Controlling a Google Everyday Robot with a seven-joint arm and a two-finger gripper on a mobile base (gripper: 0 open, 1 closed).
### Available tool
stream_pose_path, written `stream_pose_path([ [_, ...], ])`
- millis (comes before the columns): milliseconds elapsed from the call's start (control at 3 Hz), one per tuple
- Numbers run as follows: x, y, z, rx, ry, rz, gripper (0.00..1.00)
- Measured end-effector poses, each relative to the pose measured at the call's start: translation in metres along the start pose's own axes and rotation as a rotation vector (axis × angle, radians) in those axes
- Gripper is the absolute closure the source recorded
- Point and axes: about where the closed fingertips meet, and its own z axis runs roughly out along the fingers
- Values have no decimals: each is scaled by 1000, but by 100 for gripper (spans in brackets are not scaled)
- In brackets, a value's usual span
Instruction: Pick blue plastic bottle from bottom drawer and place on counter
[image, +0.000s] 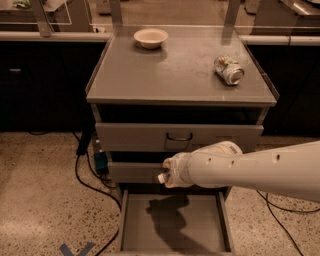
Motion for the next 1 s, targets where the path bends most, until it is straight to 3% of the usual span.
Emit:
stream_pose_path([
  [333, -20, -46, -50, 73, 2, -44, 100],
  [667, -20, -46, -51, 73, 2, -44, 100],
  [1000, -34, -61, -62, 73, -28, -54, 100],
])
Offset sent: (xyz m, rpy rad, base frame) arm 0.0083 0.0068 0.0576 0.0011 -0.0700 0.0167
